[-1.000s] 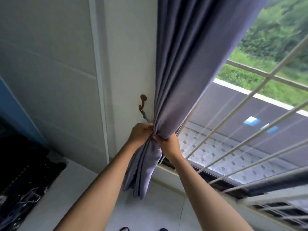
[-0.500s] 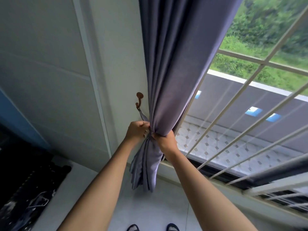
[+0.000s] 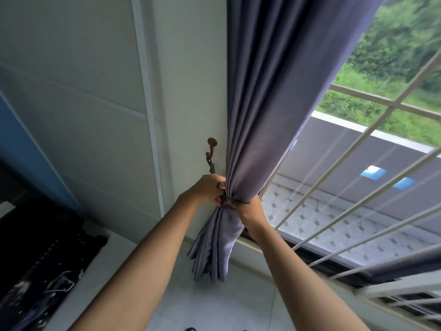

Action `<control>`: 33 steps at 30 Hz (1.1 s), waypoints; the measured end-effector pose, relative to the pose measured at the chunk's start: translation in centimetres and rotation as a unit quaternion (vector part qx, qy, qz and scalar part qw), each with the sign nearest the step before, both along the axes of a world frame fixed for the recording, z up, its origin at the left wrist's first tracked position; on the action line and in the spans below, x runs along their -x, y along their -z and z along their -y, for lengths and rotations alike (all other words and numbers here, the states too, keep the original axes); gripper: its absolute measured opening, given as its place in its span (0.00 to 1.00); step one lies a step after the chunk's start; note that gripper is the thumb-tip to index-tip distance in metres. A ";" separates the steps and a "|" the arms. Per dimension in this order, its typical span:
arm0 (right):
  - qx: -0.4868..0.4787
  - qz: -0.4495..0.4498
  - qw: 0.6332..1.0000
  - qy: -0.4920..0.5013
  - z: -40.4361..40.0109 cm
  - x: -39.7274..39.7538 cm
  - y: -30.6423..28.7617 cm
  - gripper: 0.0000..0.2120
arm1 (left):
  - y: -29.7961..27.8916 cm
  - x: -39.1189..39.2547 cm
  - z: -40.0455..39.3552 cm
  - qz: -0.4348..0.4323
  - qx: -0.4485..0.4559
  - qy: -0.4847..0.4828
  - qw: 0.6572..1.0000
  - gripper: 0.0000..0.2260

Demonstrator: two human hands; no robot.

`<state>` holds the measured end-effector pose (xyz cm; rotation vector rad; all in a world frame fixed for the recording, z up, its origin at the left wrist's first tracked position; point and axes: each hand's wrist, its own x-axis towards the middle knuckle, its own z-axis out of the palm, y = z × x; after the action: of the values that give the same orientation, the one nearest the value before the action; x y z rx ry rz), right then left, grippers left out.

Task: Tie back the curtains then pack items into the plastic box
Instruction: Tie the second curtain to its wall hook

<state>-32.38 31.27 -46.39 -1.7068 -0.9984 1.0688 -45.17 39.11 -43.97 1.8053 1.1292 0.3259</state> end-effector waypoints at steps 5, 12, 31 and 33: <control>-0.027 0.022 0.999 -0.003 0.3 0.2 0.0 0.05 | 0.6 -0.5 0.3 -0.086 -0.105 -0.024 0.991 0.07; 0.026 0.026 0.996 -0.079 2.1 -0.1 5.5 0.31 | 2.3 -0.5 2.7 -0.098 -0.184 -0.154 0.966 0.07; -0.030 0.238 0.964 -0.113 1.1 0.7 6.6 0.08 | 1.1 3.0 1.4 -0.258 -0.383 0.040 0.886 0.07; -0.024 0.241 0.963 -0.116 1.3 0.4 6.5 0.06 | 1.2 3.1 1.0 -0.249 -0.385 0.051 0.887 0.11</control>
<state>-32.81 29.99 -52.92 -1.8869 -1.5503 0.7716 -48.23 38.11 -45.17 2.7584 1.3533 0.2723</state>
